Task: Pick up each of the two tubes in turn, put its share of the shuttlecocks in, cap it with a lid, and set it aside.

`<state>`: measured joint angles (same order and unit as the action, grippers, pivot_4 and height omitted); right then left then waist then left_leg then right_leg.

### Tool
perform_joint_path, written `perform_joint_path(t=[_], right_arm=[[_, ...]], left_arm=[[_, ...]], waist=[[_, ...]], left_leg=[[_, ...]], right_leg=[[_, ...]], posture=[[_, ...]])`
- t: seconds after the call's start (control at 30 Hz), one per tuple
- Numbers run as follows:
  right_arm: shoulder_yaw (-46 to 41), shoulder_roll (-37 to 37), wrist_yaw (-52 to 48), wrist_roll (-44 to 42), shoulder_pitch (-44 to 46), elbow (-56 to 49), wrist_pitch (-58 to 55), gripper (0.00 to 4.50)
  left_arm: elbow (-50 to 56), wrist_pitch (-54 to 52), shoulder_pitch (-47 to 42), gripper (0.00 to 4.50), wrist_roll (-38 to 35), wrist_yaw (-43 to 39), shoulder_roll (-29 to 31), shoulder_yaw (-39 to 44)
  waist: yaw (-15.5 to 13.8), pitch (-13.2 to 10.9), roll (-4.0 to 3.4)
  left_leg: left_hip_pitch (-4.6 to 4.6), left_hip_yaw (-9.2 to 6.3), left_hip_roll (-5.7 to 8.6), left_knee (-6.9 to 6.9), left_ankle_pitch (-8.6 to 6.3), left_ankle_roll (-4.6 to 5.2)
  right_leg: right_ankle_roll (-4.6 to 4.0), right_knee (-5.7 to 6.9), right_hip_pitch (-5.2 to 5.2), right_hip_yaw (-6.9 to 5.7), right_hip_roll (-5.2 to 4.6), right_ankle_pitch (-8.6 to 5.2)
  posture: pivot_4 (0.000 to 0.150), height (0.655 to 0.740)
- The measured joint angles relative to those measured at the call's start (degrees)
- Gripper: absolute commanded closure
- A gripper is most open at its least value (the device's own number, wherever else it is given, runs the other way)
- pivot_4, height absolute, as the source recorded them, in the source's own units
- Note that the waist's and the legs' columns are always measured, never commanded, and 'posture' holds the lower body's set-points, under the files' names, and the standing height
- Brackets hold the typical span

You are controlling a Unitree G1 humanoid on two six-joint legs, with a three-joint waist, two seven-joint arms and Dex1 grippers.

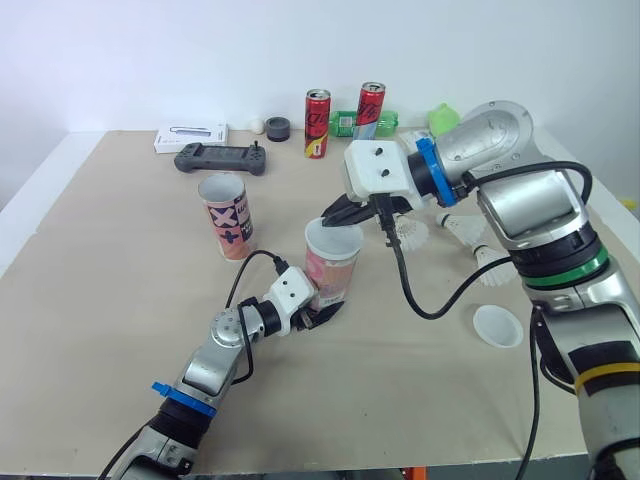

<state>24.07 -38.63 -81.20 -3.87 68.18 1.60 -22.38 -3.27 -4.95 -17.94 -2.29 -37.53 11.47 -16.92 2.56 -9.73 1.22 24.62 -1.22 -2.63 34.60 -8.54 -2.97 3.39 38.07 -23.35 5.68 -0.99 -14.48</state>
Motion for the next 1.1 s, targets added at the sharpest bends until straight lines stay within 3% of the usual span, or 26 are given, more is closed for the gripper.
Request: perform_joint_path(t=[1.1], right_arm=[[0.4, -0.4, -2.3, 1.4, 2.6, -1.6, -2.1, 4.38]], left_arm=[[-0.2, 0.0, 0.0, 1.30, 0.1, 0.3, -1.3, -0.1]], waist=[[0.0, 0.0, 0.00]], left_leg=[[0.02, 0.00, 0.01, -0.01, 0.00, 0.00]], right_leg=[[-0.01, 0.00, -0.02, 0.00, -0.01, -0.03]], posture=[[0.150, 0.7400]])
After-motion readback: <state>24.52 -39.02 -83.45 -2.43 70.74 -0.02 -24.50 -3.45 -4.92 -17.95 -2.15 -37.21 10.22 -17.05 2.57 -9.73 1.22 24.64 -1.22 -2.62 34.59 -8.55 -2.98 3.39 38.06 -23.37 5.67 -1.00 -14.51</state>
